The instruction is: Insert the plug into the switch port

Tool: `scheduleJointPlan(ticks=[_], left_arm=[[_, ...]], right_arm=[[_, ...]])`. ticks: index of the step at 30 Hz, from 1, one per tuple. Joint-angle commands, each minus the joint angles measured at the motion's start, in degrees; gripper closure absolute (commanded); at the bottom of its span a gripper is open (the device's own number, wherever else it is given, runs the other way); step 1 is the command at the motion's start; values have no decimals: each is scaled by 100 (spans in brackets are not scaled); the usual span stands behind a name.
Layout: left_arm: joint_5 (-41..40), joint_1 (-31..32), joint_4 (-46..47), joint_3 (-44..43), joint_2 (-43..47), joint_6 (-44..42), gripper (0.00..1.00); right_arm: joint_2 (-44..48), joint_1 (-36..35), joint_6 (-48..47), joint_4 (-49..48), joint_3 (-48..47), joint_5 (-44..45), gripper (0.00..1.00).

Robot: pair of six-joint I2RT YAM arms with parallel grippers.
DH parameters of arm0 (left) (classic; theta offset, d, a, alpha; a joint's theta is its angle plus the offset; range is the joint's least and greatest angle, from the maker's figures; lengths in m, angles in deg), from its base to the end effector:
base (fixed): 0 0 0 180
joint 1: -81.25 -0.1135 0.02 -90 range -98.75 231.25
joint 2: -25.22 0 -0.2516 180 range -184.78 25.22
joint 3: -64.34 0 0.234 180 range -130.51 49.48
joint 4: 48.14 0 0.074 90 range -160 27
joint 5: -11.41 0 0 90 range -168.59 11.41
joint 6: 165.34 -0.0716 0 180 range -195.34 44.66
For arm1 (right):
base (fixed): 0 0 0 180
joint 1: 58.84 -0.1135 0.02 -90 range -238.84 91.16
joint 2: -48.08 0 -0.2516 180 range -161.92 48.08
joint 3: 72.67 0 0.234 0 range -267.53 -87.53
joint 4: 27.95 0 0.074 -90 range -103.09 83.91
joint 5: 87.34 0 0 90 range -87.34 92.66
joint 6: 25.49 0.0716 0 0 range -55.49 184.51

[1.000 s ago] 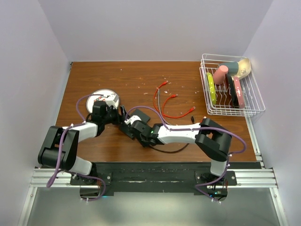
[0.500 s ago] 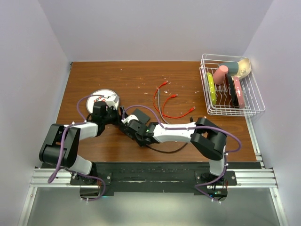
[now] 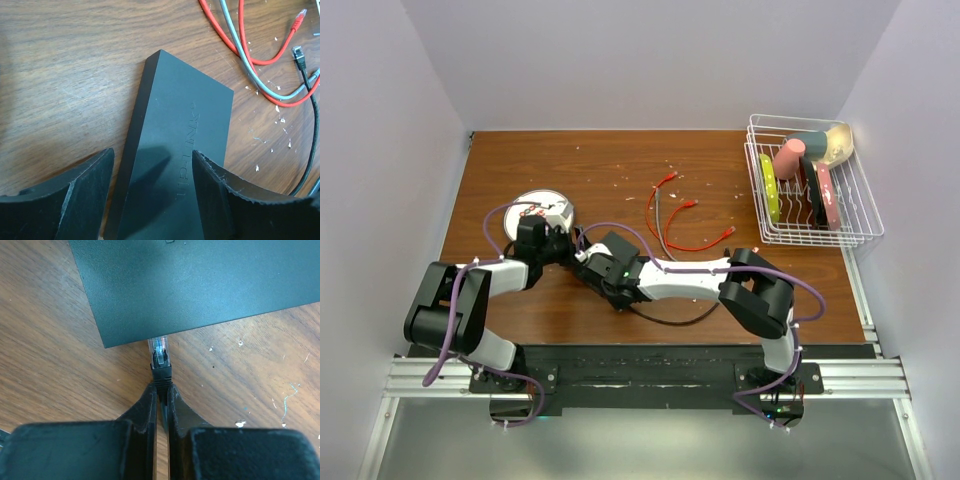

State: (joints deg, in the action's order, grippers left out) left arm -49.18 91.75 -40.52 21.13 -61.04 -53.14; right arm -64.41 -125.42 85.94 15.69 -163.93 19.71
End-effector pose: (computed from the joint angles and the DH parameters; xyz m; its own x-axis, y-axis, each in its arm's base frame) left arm 0.2745 -0.0866 0.1258 -0.7364 -0.1983 -0.6469 0.2959 0.7655 -0.5714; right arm 0.1762 0.3540 0.1323 -0.6374 -0.5927 -0.4923 -0.6391 0.7636 -0.0919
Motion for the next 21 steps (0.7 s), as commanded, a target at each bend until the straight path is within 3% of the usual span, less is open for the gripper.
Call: scheduleJointPlan(ticks=[1,21], left_arm=[[153,-57,301,41,-58,110,31],[742,-329,916,199,-480,470,27]], right_arm=[[-212,-65,-51,524,-191,25,100],[-722,-205,-376,936,-648,87,100]])
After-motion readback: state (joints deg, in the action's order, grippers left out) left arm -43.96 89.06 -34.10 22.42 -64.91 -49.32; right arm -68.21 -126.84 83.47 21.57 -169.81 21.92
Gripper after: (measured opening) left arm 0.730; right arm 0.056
